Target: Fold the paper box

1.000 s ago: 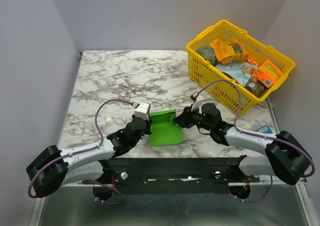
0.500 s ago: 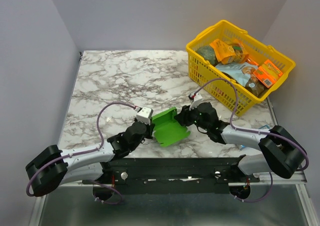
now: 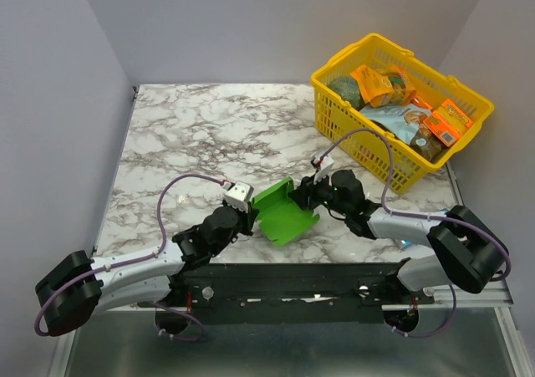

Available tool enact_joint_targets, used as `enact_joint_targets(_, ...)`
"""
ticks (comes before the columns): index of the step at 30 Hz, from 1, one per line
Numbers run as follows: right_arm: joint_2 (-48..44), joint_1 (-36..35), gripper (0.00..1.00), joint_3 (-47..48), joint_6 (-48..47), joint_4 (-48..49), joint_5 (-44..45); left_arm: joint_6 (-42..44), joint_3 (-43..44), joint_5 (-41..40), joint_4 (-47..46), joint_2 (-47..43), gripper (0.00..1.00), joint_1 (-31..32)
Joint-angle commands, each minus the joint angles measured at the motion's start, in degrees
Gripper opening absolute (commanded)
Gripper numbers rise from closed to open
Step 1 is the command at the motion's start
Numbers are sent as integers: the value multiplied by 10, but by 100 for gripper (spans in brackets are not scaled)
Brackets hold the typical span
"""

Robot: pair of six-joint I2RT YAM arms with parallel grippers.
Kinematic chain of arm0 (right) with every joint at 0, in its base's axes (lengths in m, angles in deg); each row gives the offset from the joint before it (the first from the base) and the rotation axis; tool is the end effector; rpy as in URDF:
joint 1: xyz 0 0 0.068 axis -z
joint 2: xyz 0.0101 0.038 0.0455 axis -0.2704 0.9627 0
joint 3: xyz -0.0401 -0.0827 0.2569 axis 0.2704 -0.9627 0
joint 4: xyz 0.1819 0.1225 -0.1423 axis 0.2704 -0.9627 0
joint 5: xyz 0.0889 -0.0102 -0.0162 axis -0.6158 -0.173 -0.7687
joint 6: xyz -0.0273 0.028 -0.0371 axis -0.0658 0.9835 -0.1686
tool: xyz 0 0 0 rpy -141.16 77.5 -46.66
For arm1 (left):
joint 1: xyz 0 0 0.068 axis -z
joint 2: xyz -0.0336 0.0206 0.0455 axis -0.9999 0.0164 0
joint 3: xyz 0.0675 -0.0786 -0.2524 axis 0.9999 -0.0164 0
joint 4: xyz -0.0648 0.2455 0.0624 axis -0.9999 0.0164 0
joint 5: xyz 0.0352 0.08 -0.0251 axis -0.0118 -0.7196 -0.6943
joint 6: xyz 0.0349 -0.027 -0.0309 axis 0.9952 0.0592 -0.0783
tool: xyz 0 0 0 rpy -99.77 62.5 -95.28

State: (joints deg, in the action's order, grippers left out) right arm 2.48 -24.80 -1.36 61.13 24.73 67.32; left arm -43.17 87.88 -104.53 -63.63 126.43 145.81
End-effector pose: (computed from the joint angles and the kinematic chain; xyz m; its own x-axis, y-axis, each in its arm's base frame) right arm 0.2038 0.1800 0.1815 -0.4221 -0.0348 -0.9059 -0.6518 0.7062 0.2766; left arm 0.1166 -0.1546 0.1840 -0.4271 -0.0549 -0.9025 0.4651 0.8426 -0.2714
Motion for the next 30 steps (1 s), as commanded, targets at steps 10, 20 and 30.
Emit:
enact_joint_targets(10,12,-2,46,24,-44,57,-43,2,6,60,-10,-11,0,15)
enact_joint_targets(20,10,-3,19,33,-29,37,-67,-9,16,21,-13,8,0,14)
enact_joint_targets(30,-36,-34,19,29,2,-13,49,-53,73,-86,31,70,0,15)
